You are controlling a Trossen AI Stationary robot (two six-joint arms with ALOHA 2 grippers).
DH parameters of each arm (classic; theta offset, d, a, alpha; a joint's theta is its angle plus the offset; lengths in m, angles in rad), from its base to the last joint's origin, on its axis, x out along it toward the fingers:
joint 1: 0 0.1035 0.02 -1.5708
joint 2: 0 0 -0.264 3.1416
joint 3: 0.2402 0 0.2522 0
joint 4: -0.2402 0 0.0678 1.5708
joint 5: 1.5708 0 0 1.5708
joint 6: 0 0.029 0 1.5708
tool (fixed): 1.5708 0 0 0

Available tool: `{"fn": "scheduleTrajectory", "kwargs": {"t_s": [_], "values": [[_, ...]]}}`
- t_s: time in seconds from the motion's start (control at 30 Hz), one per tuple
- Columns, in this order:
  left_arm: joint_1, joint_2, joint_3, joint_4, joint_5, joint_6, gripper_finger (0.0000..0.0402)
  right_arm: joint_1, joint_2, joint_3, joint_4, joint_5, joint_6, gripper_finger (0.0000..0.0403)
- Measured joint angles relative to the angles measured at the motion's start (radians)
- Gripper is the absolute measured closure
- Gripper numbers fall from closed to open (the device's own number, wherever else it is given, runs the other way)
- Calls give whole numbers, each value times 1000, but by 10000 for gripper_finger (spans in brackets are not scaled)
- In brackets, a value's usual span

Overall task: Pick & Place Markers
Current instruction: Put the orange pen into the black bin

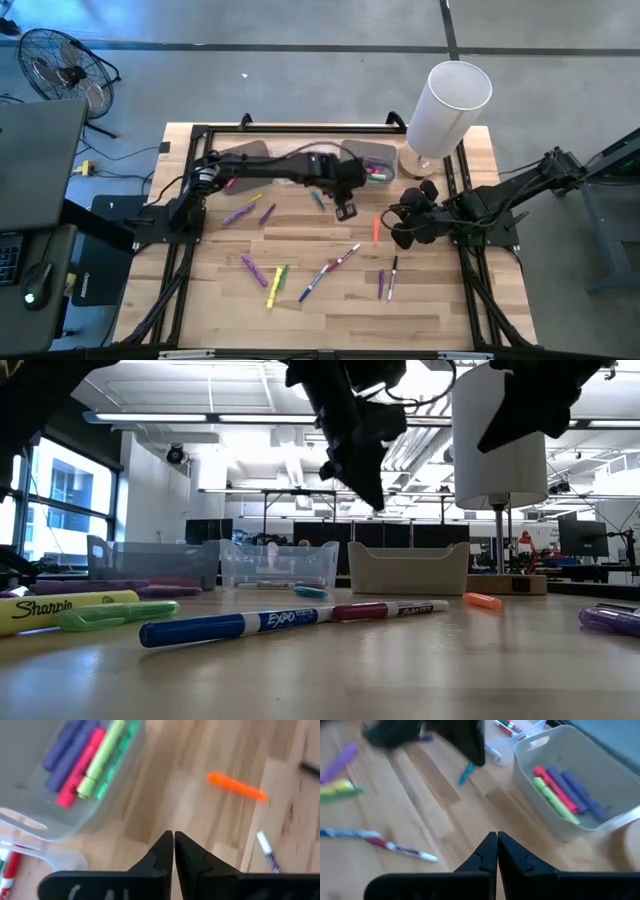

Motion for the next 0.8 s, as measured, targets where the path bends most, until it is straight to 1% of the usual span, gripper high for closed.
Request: {"fn": "scheduleTrajectory", "kwargs": {"t_s": [0.1, 0.17, 0.2, 0.27, 0.3, 0.33, 0.43, 0.5, 0.6, 0.73, 0.8], "values": [[-47, -52, -107, -1, -1, 21, 394, 0, 0, 0, 36, -19, 75, 402], [-72, -109, -208, 88, 11, 15, 399, 0, 0, 0, 57, -22, 123, 403], [-82, -150, -274, 132, 16, 1, 398, 0, 1, 0, 63, -20, 148, 403], [-97, -252, -426, 157, 14, -29, 398, 0, 12, 0, 81, -10, 196, 403], [-104, -291, -495, 236, 15, -44, 400, -2, 19, 2, 89, -14, 220, 403], [-110, -335, -564, 309, 15, -65, 400, -7, 34, 2, 100, -28, 245, 403], [-137, -489, -772, 368, 16, -135, 400, -28, 111, 27, 124, -85, 293, 403], [-156, -575, -883, 435, 14, -176, 400, -43, 197, 69, 115, -121, 298, 403], [-190, -697, -1032, 468, -4, -233, 400, -76, 332, 169, 29, -193, 348, 402], [-243, -834, -1178, 510, -62, -329, 401, -130, 511, 316, -230, -303, 526, 402], [-269, -898, -1233, 492, -77, -372, 401, -149, 580, 362, -309, -351, 577, 403]]}}
